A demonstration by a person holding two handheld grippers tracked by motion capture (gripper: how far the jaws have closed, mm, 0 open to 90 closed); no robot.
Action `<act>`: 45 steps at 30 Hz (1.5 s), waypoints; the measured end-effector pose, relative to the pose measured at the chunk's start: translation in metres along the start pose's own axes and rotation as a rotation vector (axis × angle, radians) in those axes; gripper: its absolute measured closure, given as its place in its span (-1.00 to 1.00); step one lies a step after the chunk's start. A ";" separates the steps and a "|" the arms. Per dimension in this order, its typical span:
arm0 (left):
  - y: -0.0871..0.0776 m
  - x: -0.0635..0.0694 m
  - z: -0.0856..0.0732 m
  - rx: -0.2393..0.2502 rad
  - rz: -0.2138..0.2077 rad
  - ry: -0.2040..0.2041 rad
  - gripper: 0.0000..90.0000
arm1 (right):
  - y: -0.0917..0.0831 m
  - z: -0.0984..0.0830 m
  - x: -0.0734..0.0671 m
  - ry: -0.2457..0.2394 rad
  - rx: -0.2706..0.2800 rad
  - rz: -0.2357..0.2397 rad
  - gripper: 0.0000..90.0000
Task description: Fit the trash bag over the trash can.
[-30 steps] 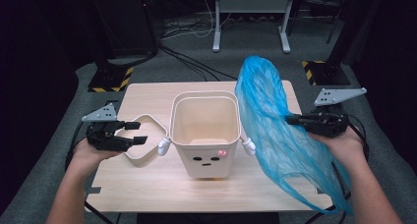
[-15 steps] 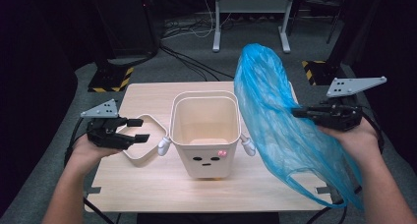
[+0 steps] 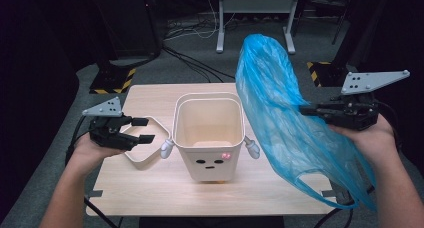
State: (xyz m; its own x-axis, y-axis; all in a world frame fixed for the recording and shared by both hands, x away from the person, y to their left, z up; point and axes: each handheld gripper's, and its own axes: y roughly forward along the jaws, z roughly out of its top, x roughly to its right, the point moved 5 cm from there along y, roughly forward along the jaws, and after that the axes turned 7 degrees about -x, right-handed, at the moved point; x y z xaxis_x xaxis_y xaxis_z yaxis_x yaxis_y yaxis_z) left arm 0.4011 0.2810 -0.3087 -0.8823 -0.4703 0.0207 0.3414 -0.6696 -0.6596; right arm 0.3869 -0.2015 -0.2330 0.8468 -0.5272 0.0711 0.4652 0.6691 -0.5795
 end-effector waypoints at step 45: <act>-0.013 0.017 0.037 0.040 -0.030 0.080 -0.21 | 0.022 0.053 -0.060 -0.199 0.048 0.184 0.99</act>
State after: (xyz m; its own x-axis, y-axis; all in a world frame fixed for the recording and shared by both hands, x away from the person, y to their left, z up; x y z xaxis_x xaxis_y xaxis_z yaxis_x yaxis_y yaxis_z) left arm 0.3938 0.2601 -0.2719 -0.9149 -0.4031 -0.0208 0.3255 -0.7062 -0.6288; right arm 0.3596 -0.1273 -0.2068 0.9498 -0.2849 0.1289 0.3069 0.7703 -0.5589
